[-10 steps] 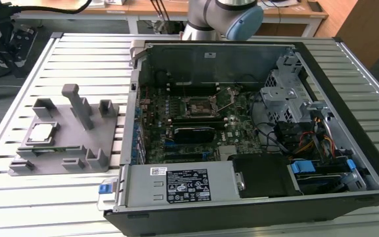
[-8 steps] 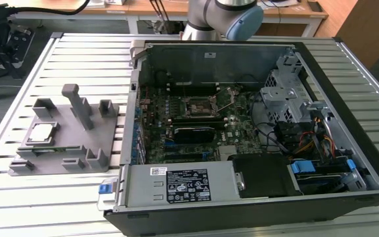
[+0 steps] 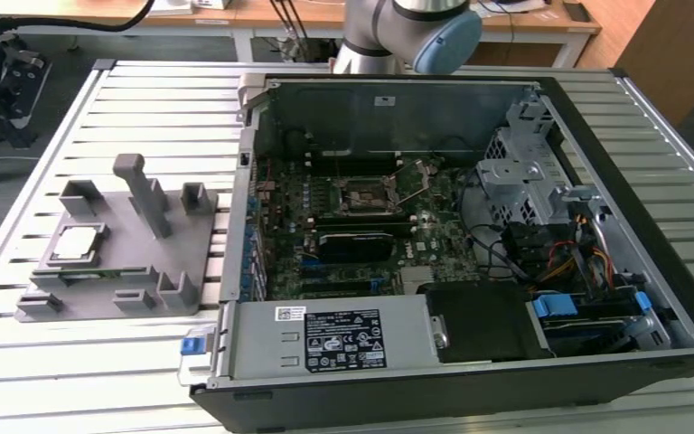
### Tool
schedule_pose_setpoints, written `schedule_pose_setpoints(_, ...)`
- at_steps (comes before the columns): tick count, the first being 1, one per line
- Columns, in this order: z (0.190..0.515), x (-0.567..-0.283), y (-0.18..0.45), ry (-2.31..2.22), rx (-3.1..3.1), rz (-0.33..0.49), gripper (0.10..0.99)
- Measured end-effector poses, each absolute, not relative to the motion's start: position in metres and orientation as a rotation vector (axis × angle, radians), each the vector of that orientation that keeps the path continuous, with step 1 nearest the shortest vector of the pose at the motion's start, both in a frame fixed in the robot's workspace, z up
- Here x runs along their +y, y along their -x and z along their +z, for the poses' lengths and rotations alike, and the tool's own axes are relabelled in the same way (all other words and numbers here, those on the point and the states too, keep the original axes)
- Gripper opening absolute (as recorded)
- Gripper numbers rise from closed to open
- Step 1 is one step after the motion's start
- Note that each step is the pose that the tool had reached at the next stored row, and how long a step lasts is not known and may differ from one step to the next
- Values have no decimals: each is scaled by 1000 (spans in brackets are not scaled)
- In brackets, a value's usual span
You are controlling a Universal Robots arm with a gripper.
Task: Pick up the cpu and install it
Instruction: 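Reach for the cpu, then pick up the cpu and move it towards the insertion slot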
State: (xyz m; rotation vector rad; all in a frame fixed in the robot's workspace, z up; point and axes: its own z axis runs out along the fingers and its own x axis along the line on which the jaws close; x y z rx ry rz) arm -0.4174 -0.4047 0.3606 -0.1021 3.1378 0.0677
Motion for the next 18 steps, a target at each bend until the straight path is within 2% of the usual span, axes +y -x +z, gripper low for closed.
schedule_pose_setpoints(18, 358, -405, 424, 115, 3138, 68, 106)
